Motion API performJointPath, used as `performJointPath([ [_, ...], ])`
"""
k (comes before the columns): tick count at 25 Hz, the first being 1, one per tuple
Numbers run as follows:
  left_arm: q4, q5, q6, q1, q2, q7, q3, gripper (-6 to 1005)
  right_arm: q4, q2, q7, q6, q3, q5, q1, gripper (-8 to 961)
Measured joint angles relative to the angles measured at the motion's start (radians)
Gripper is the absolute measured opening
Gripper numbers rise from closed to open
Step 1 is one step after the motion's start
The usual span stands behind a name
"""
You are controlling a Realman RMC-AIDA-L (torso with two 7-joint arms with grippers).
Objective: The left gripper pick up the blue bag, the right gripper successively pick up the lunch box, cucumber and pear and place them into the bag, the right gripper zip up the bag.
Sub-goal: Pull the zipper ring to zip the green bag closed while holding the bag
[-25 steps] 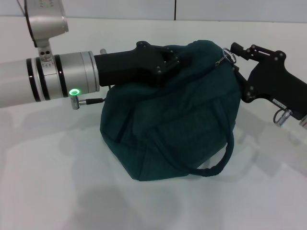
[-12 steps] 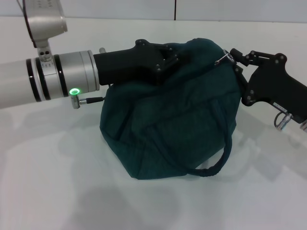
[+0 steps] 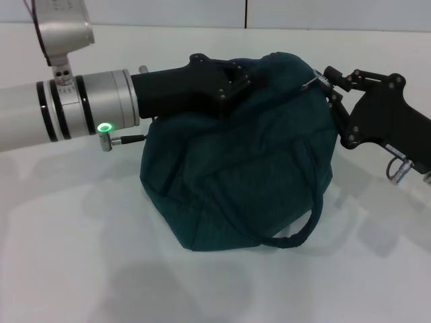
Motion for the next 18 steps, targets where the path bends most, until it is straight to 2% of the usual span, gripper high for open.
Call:
performJointPath([
  [18, 0.0, 0.0, -0.001, 0.0, 0.0, 0.005, -0.001, 51, 0.003, 0.0, -0.021, -0.036, -0.007, 0.017, -0.016, 141],
])
